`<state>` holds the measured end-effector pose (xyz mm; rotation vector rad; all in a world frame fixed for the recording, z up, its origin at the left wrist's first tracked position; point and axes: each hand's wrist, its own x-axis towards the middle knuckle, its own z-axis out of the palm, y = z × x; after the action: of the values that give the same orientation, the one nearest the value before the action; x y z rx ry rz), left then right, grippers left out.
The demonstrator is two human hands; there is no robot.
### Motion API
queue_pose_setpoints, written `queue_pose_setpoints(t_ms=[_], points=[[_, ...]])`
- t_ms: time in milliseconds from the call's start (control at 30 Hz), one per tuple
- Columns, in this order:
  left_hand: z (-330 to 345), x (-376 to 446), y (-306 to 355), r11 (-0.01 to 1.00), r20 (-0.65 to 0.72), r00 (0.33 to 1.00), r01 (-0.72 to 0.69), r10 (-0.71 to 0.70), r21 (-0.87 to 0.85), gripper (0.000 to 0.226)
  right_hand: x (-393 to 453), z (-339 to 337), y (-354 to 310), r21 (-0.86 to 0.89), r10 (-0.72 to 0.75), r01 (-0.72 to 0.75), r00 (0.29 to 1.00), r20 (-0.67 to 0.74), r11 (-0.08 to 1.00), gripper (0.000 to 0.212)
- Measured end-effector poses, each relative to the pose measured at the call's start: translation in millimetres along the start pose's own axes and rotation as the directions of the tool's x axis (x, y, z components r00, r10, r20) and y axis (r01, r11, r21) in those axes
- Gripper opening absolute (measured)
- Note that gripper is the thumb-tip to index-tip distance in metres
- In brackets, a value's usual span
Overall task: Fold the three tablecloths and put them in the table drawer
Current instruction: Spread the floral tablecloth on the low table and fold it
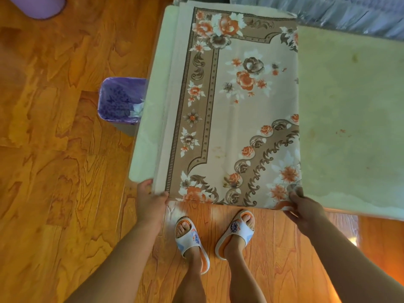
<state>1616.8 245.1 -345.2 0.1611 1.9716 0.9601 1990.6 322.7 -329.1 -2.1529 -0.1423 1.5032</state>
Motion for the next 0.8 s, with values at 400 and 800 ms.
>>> queue_pose_setpoints(t_ms=[400,800], points=[[-11.3,-2.8,-8.2,0.995,0.005,1.000,-0.029,0.029,0.091,0.046,-8.9,-12.3,19.9,0.115,-0.022,0.021,1.000,0.006,0.993,0.017],[-12.2,1.9,-5.8,0.987,0.056,0.986,0.157,-0.159,0.044,0.042,6.3,-12.4,27.2,0.117,-0.008,0.011,1.000,-0.022,0.993,0.007]])
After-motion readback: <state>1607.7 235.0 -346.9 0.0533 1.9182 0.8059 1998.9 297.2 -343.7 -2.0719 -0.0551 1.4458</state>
